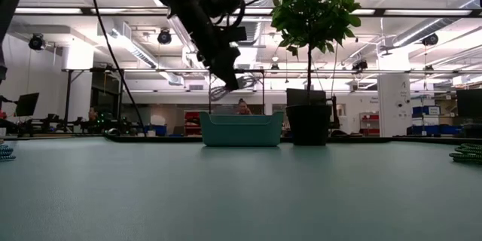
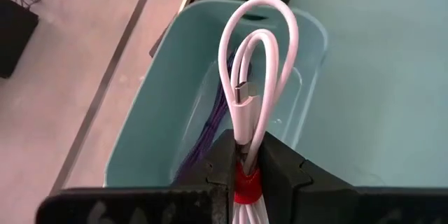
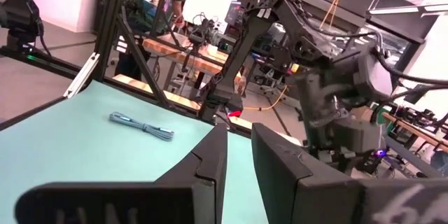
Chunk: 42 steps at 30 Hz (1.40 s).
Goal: Pick and place USB-C Cables
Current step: Put the white charger cable into the green bin
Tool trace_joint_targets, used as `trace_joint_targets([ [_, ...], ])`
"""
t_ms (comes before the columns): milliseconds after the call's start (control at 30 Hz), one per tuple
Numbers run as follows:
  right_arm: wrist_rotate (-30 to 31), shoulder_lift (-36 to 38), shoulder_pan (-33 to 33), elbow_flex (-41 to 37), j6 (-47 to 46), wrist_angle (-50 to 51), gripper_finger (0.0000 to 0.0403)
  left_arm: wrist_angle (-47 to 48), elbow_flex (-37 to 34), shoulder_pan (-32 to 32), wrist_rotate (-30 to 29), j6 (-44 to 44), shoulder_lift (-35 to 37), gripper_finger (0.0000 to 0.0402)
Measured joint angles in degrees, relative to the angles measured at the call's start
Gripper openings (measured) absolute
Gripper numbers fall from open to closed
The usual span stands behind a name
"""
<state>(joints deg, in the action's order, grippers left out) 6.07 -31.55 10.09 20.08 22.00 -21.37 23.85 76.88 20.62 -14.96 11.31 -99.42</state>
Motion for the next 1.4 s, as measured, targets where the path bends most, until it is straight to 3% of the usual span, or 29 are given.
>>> trace_joint_targets([
  [233, 0.0, -0.1, 0.0, 0.0, 0.0, 0.1, 0.0059, -2.7, 0.2, 0.3, 0.1, 3.8, -1.8, 0.0027],
  [467, 0.0, 0.0, 0.0, 0.0, 0.0, 0.1, 0.0059, -2.3, 0.0, 1.5, 0.3, 13.3, -1.8, 0.0027],
  [733, 0.0, 0.0, 0.0, 0.0, 0.1, 0.1, 0.0059, -2.5, -0.4, 4.6, 8.8, 10.8, -3.0, 0.0027],
  [1400, 0.0, 0.0, 0.0, 0.0, 0.1, 0.1, 0.0059, -3.5, -0.3, 5.7, 9.0, 10.1, -5.5, 0.0027],
])
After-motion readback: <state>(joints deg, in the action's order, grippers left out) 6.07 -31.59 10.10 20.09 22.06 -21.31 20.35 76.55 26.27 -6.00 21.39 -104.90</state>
